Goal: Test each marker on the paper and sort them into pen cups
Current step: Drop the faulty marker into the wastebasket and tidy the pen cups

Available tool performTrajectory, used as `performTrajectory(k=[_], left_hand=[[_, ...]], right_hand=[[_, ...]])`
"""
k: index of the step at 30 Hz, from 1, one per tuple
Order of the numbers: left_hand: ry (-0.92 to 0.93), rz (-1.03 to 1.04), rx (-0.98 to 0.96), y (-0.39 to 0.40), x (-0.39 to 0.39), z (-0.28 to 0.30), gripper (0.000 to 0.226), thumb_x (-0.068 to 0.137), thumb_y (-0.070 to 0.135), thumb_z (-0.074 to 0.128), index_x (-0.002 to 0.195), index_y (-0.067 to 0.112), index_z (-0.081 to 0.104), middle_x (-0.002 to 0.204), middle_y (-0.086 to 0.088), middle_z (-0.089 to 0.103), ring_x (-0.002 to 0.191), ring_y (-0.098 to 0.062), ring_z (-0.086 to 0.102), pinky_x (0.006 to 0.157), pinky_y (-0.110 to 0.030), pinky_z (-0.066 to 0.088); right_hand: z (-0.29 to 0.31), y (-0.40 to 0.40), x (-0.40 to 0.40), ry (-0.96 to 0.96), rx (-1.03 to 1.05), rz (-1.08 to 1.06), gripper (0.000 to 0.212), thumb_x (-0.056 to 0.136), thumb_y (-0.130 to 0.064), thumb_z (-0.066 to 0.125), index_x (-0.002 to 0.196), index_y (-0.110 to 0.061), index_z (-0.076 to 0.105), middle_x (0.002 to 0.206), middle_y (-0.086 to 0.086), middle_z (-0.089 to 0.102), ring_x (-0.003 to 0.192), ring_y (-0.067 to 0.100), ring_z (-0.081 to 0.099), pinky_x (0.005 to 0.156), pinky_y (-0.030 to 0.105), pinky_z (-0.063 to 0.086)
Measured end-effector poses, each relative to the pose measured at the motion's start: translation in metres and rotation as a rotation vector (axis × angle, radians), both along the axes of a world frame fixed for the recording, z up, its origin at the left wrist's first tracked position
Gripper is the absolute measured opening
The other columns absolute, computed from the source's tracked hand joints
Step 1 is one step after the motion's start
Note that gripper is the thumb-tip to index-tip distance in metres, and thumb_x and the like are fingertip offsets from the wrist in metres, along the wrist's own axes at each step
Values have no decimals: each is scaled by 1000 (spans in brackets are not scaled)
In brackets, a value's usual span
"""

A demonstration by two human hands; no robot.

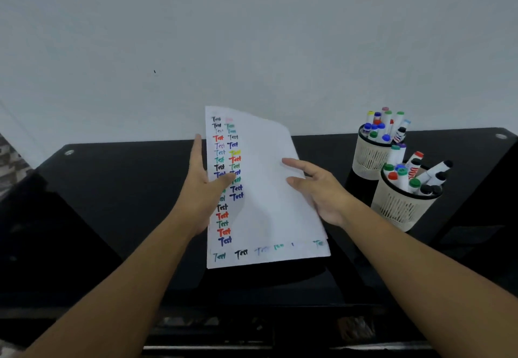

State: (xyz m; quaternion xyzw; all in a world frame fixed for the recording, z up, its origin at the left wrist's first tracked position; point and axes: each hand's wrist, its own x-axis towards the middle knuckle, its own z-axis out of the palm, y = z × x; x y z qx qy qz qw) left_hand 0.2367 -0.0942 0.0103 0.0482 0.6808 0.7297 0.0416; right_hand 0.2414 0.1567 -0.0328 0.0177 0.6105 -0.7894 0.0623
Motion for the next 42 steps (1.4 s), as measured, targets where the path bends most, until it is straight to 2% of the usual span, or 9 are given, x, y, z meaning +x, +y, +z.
performTrajectory(k=[3,6,9,18,22,24,32,37,42], left_hand=[[48,-29,-74,-9,-2,-6,79,98,-3,60,147,55,37,131,12,66,106,-17,72,78,-43,63],[-53,1,-71,-12,-6,-11,43,98,1,62,120,35,73,132,5,66,99,-22,74,81,-49,62],[-24,29,-104,-9,-15,-10,30,97,1,64,109,25,78,131,4,65,97,-21,74,81,-45,63],[401,177,-224,14,-48,26,35,98,-2,57,100,26,78,111,16,72,104,2,65,87,-16,54],[278,163,-224,13,-47,-5,29,97,1,62,98,24,79,103,24,72,95,-1,67,97,-40,57],[184,147,-217,10,-44,-21,30,99,3,60,95,25,80,99,29,72,83,-17,59,86,-55,56],[187,133,-328,9,-42,-16,26,103,6,50,102,28,64,111,15,67,53,-18,42,45,-28,43],[18,74,-577,-2,-36,-26,39,102,7,52,128,31,36,114,5,63,88,-22,70,70,-45,63],[-47,74,-845,-5,-24,-63,55,99,7,59,141,21,27,109,-1,64,84,-17,68,61,-35,60]], right_hand=[[-1,-5,-3,-37,31,-36,26,97,-1,67,112,-19,80,120,4,76,107,25,75,91,40,59],[-4,-8,-4,-7,174,-49,21,96,-5,71,106,-20,82,115,-3,77,104,12,74,82,23,58],[2,-10,-9,121,335,-149,23,96,-7,72,100,-26,82,109,-14,76,102,-6,69,91,15,55],[48,-16,-31,501,325,-375,27,96,-2,69,93,-25,81,102,-9,78,107,5,69,95,17,50],[15,-17,-25,445,385,-329,25,96,-3,70,91,-24,81,104,-2,77,105,7,70,96,21,51],[-2,-17,-20,394,408,-294,23,98,-6,69,92,-23,82,107,-2,76,108,7,69,101,24,52],[0,-21,-19,327,405,-295,27,104,-6,58,103,-23,79,114,-18,73,114,-9,61,95,3,41],[-21,-15,-11,138,608,-227,26,104,-13,57,113,-32,71,133,-17,62,123,4,55,95,14,39],[-45,-23,7,83,964,-140,27,105,-19,55,128,-32,62,133,-4,58,117,15,56,93,25,46]])
